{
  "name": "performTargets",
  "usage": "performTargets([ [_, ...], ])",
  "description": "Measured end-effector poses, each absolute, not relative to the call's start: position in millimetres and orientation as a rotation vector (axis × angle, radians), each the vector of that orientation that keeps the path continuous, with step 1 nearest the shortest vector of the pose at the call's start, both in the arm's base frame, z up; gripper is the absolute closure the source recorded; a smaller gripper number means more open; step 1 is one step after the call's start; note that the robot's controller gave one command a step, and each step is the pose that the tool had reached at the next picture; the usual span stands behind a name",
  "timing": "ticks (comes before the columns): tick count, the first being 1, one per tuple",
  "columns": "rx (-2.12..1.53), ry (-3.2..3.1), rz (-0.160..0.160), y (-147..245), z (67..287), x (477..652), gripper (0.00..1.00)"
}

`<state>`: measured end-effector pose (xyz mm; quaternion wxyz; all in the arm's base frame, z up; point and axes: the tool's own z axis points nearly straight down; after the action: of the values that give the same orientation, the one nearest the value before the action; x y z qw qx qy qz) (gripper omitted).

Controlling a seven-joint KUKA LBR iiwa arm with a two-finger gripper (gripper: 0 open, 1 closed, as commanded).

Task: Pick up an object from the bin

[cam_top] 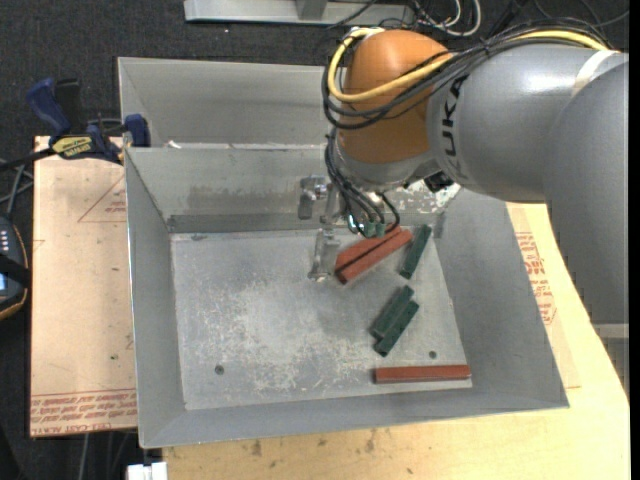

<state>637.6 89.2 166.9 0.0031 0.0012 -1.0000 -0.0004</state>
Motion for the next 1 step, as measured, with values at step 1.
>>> performTargets([
  [1,0.002,-3.143,-0.002,88.9,171.4,639.5,0.00],
])
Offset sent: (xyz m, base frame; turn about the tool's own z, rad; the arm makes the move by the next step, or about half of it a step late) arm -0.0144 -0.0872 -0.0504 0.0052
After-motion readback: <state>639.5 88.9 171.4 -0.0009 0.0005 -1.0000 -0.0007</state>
